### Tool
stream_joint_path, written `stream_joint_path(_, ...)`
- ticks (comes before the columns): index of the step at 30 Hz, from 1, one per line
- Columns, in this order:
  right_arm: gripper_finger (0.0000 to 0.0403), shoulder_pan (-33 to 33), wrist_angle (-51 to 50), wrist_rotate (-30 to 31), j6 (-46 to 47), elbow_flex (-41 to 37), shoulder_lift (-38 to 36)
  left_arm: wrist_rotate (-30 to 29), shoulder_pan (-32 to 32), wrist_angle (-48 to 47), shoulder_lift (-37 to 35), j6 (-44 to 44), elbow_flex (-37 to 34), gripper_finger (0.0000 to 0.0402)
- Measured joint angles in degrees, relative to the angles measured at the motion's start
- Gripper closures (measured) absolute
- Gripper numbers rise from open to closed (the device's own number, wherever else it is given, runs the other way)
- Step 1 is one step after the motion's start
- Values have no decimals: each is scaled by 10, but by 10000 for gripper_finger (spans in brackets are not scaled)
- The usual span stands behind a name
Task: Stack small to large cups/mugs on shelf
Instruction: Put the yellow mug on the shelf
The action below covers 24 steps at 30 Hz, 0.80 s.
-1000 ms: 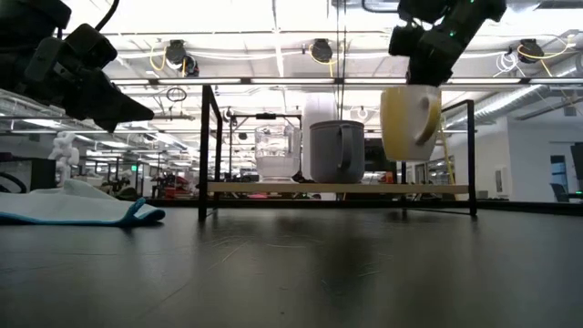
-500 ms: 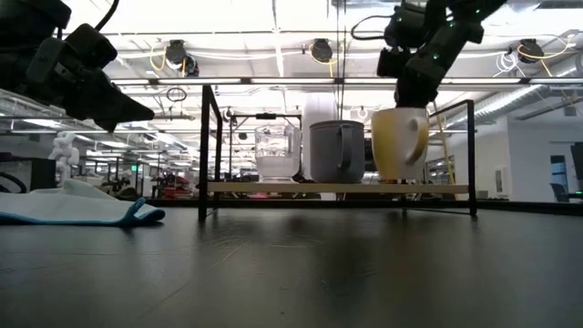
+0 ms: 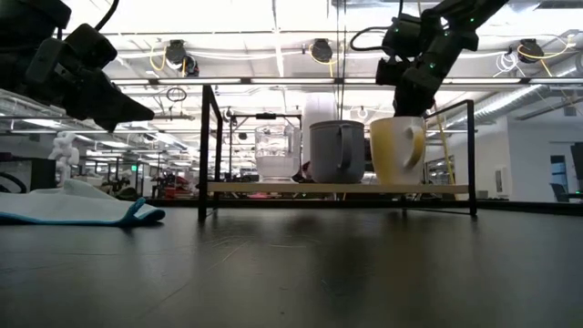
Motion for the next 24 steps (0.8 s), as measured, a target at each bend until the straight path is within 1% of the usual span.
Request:
stream_joint_path(9, 391, -26, 1, 0, -9, 0, 1, 0, 0, 0, 0, 7, 0, 378)
stream_joint_path(24, 390, -29, 5, 1, -8, -1, 1, 0, 0, 0, 0, 5, 0, 378)
